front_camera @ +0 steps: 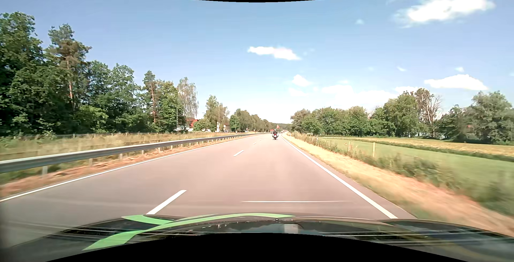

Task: Follow the waypoints while adhering to traffic rules and regulations

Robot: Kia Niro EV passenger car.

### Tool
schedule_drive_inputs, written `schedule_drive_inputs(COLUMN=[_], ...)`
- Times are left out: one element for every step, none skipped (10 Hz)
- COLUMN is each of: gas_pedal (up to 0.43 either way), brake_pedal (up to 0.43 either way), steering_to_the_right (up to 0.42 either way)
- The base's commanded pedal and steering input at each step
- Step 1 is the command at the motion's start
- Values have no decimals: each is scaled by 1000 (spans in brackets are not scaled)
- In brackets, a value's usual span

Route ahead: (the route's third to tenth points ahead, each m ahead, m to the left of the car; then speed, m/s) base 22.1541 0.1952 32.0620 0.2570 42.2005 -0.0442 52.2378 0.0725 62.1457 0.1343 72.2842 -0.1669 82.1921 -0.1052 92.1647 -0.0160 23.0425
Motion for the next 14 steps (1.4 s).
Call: schedule_drive_inputs(gas_pedal=[209,197,197,209,209,209,209,197,197,209,209,209,209,209], brake_pedal=[0,0,0,0,0,0,0,0,0,0,0,0,0,0], steering_to_the_right=[1,1,1,1,1,1,1,1,1,1,1,1,1,1])
